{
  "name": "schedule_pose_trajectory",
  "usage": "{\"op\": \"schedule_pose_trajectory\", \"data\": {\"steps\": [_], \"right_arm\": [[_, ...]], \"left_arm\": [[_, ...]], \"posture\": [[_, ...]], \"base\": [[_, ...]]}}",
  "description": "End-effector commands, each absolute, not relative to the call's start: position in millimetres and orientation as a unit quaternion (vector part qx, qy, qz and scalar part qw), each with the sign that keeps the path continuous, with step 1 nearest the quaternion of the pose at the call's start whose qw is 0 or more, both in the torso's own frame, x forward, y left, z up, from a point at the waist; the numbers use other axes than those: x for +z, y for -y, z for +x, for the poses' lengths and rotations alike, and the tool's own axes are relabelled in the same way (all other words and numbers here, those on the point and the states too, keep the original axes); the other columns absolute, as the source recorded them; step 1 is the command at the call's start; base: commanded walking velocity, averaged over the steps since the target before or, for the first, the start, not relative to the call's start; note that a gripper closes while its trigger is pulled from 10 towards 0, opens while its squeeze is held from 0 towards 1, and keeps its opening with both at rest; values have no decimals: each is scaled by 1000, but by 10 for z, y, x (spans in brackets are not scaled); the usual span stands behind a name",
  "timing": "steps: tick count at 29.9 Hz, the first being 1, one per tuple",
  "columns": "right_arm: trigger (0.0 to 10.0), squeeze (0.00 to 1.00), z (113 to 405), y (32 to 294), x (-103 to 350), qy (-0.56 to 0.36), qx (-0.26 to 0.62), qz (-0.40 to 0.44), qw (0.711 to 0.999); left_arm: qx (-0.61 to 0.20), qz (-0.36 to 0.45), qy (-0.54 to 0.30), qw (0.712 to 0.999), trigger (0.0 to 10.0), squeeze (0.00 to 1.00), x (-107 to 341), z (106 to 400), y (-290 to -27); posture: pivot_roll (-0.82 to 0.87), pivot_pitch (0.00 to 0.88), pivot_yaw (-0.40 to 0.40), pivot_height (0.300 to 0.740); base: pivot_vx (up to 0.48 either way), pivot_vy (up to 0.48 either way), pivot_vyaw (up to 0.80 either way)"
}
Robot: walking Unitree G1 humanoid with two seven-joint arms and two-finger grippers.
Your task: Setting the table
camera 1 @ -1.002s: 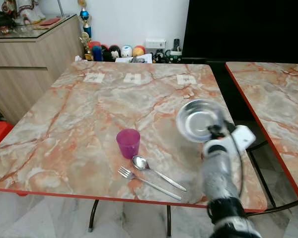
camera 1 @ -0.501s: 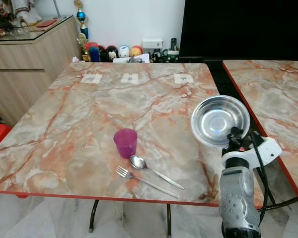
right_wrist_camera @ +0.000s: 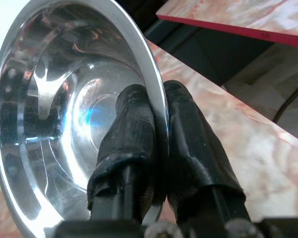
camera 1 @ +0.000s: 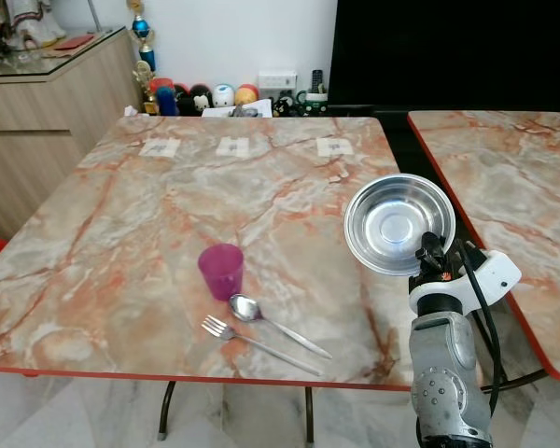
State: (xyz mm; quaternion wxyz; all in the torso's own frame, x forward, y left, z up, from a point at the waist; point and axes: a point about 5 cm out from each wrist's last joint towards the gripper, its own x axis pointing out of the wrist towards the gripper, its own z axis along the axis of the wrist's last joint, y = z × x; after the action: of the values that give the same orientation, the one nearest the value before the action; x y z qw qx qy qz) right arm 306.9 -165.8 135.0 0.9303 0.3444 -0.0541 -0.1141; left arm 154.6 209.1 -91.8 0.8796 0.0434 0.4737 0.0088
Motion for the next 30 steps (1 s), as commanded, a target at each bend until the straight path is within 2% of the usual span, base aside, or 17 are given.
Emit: {"op": "schedule_pose_trajectory", "data": {"steps": [1,30], "right_arm": [[10000,0,2999,1542,1295,43,-111,361,925],[10000,0,2955,1672,1403,67,-142,355,921]], "left_arm": [[14,48,-487,872,10000,0,-943,1467,-2133],[19,46,-481,875,10000,0,-925,1523,-2126]], "posture": [[-3,0,3,740],[-23,0,14,740]], "base": [[0,-277,0],[0,-280,0]]}}
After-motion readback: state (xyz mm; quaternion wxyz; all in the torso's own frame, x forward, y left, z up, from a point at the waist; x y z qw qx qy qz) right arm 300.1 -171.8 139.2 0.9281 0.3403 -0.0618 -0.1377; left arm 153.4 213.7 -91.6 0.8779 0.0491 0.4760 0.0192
